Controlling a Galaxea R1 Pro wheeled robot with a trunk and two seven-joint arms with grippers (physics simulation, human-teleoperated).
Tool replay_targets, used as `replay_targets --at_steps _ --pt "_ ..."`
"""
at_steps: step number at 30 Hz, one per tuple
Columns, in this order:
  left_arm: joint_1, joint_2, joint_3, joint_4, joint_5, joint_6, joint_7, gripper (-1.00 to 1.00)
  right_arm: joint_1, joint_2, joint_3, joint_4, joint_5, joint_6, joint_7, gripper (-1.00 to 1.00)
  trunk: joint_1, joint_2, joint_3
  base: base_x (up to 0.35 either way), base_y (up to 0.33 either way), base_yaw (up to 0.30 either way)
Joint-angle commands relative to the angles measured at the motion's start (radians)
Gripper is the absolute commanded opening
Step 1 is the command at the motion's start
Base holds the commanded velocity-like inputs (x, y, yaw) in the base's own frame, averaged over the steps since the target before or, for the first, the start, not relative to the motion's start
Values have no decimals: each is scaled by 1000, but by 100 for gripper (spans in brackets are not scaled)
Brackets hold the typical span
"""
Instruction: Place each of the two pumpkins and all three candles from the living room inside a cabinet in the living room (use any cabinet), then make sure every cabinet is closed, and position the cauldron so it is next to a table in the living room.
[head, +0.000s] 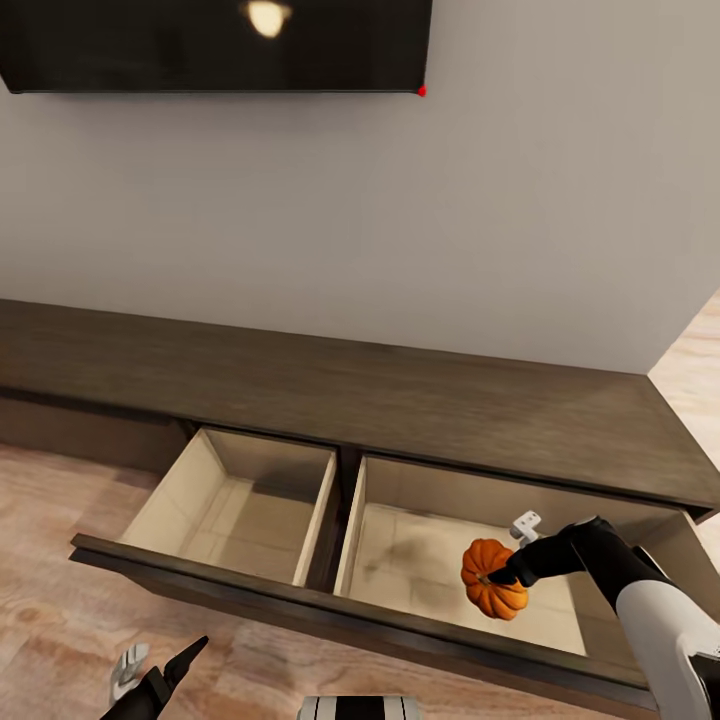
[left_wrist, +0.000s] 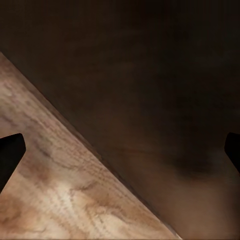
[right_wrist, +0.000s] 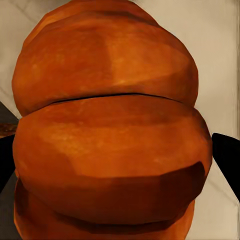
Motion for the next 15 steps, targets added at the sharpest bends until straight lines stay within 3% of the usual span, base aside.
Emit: replay_targets --at_steps 1,13,14,15 --pt "-1 1 -4 0 11 9 -2 100 0 2 -8 1 4 9 4 -100 0 0 -1 81 0 0" --pt "-1 1 -4 0 11 9 -2 100 0 14 -7 35 8 -24 -36 -100 0 0 -1 15 0 0" --pt "-1 1 -4 0 11 9 -2 100 0 15 -7 38 8 -27 -38 100 0 0 -1 0 0 0" --pt "-1 1 -4 0 11 9 -2 100 0 17 -7 40 8 -29 -40 100 0 0 -1 0 0 0"
